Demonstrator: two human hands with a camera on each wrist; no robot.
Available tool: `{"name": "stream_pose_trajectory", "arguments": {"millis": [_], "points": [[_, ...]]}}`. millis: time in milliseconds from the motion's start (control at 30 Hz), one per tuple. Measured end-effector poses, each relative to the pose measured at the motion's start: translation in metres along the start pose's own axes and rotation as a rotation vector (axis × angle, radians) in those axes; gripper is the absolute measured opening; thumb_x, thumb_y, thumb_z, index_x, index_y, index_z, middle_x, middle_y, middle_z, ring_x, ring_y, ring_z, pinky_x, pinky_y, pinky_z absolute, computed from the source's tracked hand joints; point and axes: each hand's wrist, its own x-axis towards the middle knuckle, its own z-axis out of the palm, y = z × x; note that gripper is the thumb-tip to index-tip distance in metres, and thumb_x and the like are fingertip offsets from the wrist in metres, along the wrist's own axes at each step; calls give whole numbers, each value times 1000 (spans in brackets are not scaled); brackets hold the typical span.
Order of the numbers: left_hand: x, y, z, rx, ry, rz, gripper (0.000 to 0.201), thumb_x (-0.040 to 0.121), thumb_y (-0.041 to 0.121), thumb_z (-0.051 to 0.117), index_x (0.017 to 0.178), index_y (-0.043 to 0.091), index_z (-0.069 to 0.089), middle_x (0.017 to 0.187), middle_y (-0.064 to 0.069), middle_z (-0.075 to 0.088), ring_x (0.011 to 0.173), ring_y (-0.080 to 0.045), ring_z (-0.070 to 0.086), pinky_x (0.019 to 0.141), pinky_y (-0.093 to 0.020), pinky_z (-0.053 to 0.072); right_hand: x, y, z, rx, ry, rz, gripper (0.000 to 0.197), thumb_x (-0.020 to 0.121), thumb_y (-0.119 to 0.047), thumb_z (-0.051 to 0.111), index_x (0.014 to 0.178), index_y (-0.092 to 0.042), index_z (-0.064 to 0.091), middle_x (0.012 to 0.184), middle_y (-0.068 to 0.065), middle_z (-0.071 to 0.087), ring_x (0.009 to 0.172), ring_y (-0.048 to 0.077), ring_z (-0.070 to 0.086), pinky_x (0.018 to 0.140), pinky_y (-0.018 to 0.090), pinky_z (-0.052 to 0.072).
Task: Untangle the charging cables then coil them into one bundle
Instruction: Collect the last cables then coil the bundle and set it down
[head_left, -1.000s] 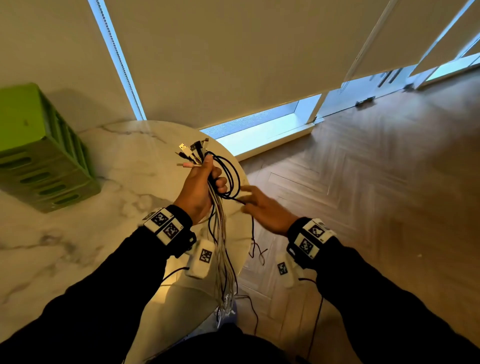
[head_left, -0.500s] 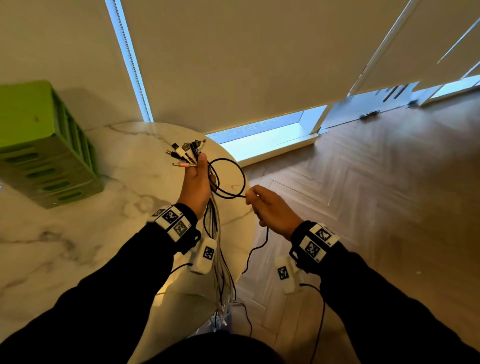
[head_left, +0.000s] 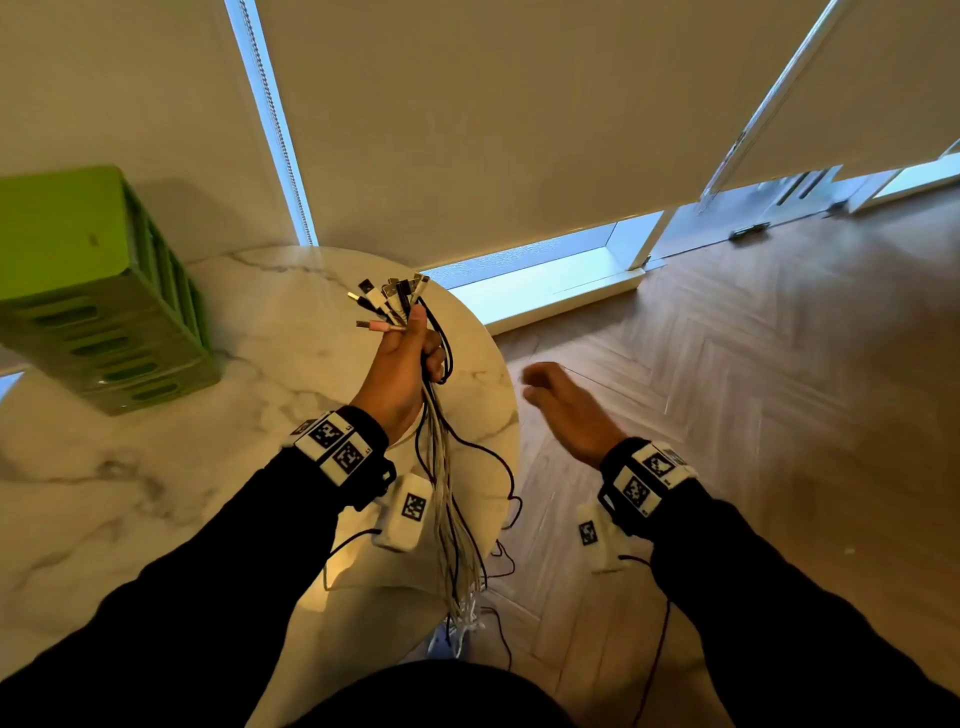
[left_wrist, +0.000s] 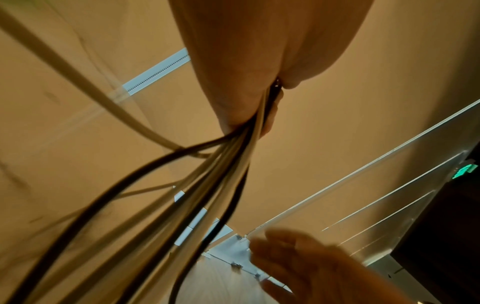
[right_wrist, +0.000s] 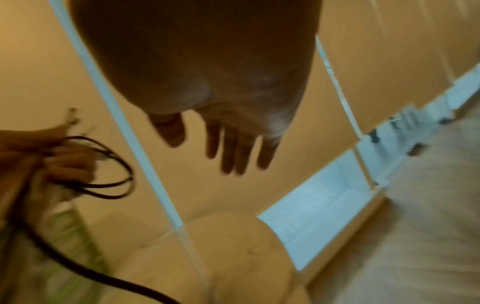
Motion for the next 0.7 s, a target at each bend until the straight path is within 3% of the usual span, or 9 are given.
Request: {"name": "stream_pose_trajectory", "arguments": {"millis": [67, 133, 200, 267, 367, 467, 567, 633, 700], "points": [[0, -1, 3, 6, -16, -1, 39, 109, 38, 35, 74, 22, 35, 64, 4, 29, 57, -12, 29, 56, -26, 30, -7, -29, 17, 27, -265, -38, 44, 102, -52, 41, 140, -30, 42, 141, -5, 54, 121, 10, 51, 97, 31, 38], [0, -1, 4, 34, -25, 4, 40, 108, 39, 36, 73, 21, 37, 62, 5, 33, 56, -12, 32, 57, -27, 32, -12, -44, 36, -27, -361, -99, 52, 100, -57, 42, 144, -30, 39, 137, -2, 60, 118, 11, 58, 98, 30, 42], [0, -1, 0, 78, -29, 17, 42, 108, 41, 36, 71, 22, 39, 61, 6, 34, 57, -13, 34, 59, -29, 33, -13, -48, 50, -117, -238, -218, 42, 102, -49, 44, 135, -24, 49, 118, 3, 70, 102, 13, 67, 92, 32, 53], [0, 0, -6, 178, -16, 35, 47, 107, 45, 35, 66, 23, 39, 60, 3, 36, 57, -14, 34, 61, -30, 33, -11, -44, 53, -224, -79, -342, 28, 105, -38, 45, 119, -18, 58, 97, 1, 70, 82, 14, 67, 80, 37, 58], [0, -1, -13, 297, 25, 61, 48, 107, 46, 32, 68, 19, 36, 63, -4, 33, 59, -14, 33, 62, -30, 32, -12, -47, 48, -341, -15, -445, 25, 107, -31, 42, 105, -12, 58, 86, -4, 56, 72, 14, 54, 68, 31, 48], [1, -3, -20, 243, 77, 42, 42, 108, 44, 32, 73, 22, 37, 64, -1, 28, 59, -14, 27, 59, -29, 29, -9, -50, 33, -262, 90, -323, 25, 109, -28, 33, 102, -13, 51, 85, -4, 52, 68, 11, 47, 61, 24, 35], [1, 3, -23, 84, 73, -7, 40, 109, 41, 33, 73, 24, 32, 66, 3, 22, 56, -12, 21, 54, -27, 25, 1, -26, 16, -248, 272, -115, 18, 107, -24, 34, 95, -16, 45, 89, 1, 55, 76, 18, 52, 63, 29, 35], [-2, 9, -23, -36, 24, -60, 39, 108, 41, 35, 73, 23, 34, 66, 3, 24, 53, -10, 24, 50, -22, 26, 4, -1, 9, -445, 149, 139, 10, 104, -22, 43, 107, -13, 45, 112, 9, 57, 95, 28, 60, 75, 37, 45], [-6, 13, -23, -125, -41, -99, 37, 107, 41, 36, 76, 22, 42, 63, 5, 29, 52, -8, 28, 49, -20, 27, 5, 19, 10, -532, -5, 277, 38, 98, -19, 52, 133, -12, 39, 144, 16, 39, 122, 36, 53, 99, 46, 46]]}}
